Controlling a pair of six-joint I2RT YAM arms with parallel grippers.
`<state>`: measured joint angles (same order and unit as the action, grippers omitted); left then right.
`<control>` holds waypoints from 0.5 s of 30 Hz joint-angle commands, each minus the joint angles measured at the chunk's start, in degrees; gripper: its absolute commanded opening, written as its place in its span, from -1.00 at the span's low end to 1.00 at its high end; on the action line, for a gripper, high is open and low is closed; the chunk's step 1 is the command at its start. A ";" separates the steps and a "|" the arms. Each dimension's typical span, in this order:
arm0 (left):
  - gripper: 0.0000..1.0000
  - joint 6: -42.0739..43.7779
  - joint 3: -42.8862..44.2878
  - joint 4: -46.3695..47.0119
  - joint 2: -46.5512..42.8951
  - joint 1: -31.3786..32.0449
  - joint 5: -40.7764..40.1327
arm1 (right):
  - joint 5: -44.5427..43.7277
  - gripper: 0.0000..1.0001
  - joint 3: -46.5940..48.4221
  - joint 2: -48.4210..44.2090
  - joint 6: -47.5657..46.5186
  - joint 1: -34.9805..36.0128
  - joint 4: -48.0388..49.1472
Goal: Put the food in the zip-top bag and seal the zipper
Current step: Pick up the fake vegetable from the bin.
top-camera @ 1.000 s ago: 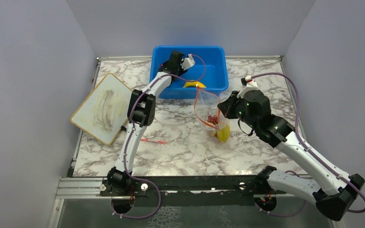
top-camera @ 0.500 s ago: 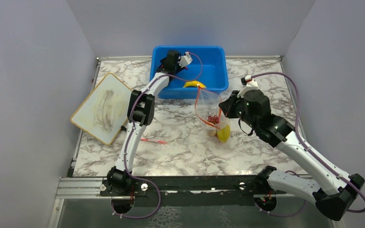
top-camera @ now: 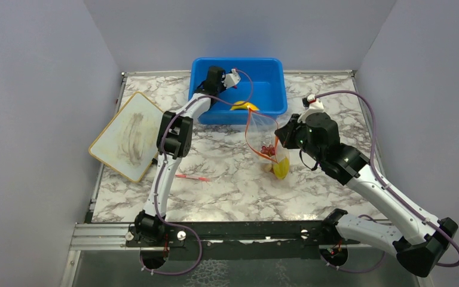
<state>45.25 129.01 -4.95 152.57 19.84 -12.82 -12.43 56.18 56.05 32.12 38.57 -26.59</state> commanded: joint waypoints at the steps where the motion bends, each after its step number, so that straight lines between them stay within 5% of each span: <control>1: -0.26 -3.53 -6.33 -4.96 -6.30 0.52 9.03 | -1.30 -0.98 1.66 -0.31 0.38 0.24 0.79; 8: -0.22 -6.23 -9.01 -6.56 -9.80 1.25 10.88 | -0.18 -0.98 2.55 0.12 0.56 0.27 0.26; 15: -0.08 -5.44 -3.18 -8.55 -4.23 0.94 7.04 | -0.70 -0.98 1.68 -1.87 0.85 0.28 -0.20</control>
<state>40.60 121.73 -9.85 145.47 20.75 -5.41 -12.38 56.18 55.86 32.62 38.57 -26.59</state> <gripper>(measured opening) 0.435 0.012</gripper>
